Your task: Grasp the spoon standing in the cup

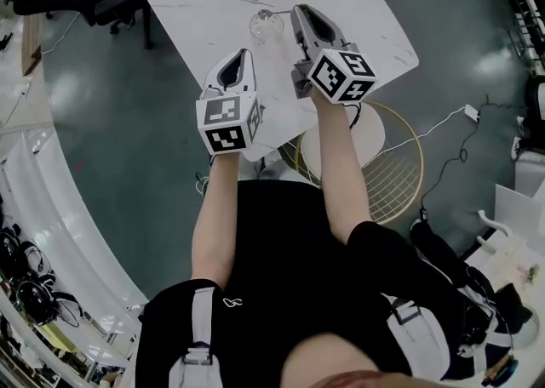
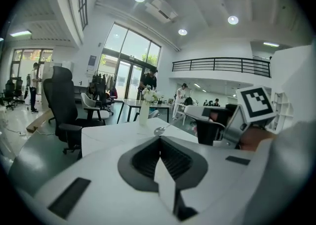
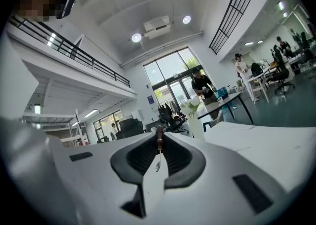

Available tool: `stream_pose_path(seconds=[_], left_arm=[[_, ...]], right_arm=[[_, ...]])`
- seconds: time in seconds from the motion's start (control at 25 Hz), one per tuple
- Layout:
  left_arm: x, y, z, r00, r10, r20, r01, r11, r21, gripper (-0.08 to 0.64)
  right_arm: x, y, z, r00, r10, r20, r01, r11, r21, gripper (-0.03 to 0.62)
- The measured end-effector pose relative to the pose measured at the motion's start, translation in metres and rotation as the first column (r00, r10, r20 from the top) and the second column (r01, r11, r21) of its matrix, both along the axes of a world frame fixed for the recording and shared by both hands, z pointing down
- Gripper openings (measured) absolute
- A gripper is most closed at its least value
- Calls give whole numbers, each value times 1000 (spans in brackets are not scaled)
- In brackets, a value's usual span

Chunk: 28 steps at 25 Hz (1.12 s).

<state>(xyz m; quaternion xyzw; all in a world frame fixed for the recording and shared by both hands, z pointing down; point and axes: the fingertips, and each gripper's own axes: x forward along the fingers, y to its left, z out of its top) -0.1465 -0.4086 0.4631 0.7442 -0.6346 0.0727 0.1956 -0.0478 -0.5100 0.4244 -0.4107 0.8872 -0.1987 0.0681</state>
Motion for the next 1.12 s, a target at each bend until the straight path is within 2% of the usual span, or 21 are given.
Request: stream_pose_path(seconds=[0.16, 0.28, 0.4, 1.12], left_arm=[[-2, 9, -21, 999, -45, -19, 46, 997, 61, 12], [1, 17, -34, 998, -60, -25, 62, 993, 102, 14], [8, 24, -44, 998, -62, -13, 63, 991, 120, 14], [24, 44, -58, 997, -79, 8, 77, 986, 149, 12]], right_arm=[[28, 33, -26, 996, 81, 38, -82, 996, 42, 41], [41, 52, -45, 997, 78, 0, -78, 990, 117, 41], [55, 61, -56, 996, 83, -19, -79, 985, 152, 41], [61, 91, -48, 999, 16, -29, -12, 990, 140, 42]])
